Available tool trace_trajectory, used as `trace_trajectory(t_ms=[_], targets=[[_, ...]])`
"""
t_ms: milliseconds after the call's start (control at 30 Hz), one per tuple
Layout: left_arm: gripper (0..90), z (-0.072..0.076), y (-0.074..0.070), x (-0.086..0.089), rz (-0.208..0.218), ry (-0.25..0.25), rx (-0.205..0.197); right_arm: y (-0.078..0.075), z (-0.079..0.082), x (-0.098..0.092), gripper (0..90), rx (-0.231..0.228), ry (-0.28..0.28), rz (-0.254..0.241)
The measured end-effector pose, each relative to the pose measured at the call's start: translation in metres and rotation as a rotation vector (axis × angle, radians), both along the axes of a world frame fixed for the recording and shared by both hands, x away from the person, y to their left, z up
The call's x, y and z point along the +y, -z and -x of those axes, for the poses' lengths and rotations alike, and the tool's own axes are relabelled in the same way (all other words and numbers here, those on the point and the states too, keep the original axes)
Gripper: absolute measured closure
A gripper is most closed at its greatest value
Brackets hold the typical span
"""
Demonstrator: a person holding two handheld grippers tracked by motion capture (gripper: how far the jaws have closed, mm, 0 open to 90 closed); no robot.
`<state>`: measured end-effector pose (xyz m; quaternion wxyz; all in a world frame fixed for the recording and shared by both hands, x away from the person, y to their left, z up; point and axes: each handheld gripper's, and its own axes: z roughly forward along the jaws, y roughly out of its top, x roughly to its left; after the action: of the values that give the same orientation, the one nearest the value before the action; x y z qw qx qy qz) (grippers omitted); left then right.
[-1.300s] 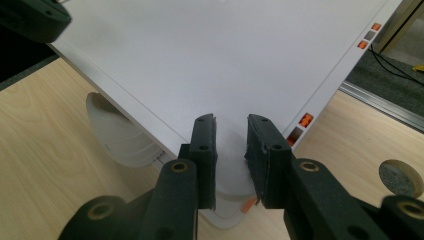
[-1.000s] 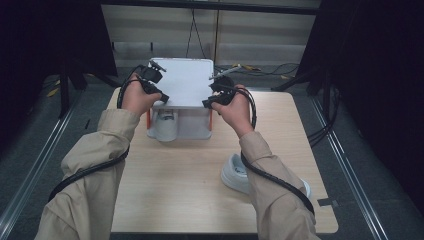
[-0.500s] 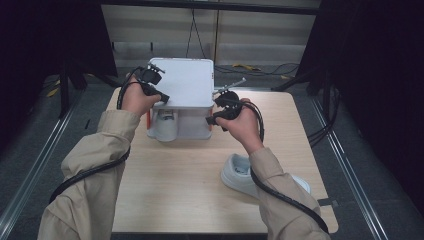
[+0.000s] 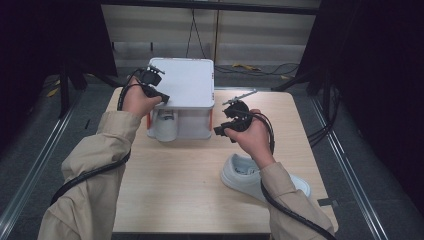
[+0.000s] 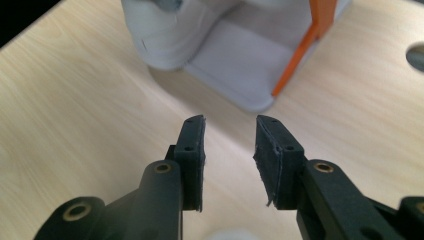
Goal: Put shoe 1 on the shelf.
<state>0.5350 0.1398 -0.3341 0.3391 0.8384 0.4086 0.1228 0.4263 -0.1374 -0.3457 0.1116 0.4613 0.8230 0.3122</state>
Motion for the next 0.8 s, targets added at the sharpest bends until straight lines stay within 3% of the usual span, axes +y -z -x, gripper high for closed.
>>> trace_trajectory(t_ms=[167,200,400,533,567,600,800], targets=[[90.0,0.001,0.001,0.0,0.007,-0.012,-0.001,0.005,0.012,0.0,61.6,-0.014,-0.001,0.055],[90.0,0.002,0.001,0.0,0.007,-0.016,-0.004,0.006,0.018,0.0,62.1,-0.012,0.022,0.052],[90.0,0.003,0.001,-0.002,-0.002,-0.024,-0.007,0.006,0.031,-0.002,65.5,0.024,0.022,0.051],[90.0,0.003,0.001,-0.001,0.01,-0.031,0.001,0.008,0.037,-0.004,65.9,0.07,0.046,0.051],[90.0,0.003,0.001,-0.001,0.012,-0.033,0.004,0.009,0.038,-0.005,66.2,0.126,0.073,0.048],[90.0,0.003,0.001,-0.001,0.014,-0.033,0.008,0.01,0.039,-0.005,66.8,0.147,0.075,0.053],[90.0,0.003,0.0,-0.003,0.005,-0.035,0.013,0.017,0.044,-0.007,66.4,0.194,0.105,0.064]])
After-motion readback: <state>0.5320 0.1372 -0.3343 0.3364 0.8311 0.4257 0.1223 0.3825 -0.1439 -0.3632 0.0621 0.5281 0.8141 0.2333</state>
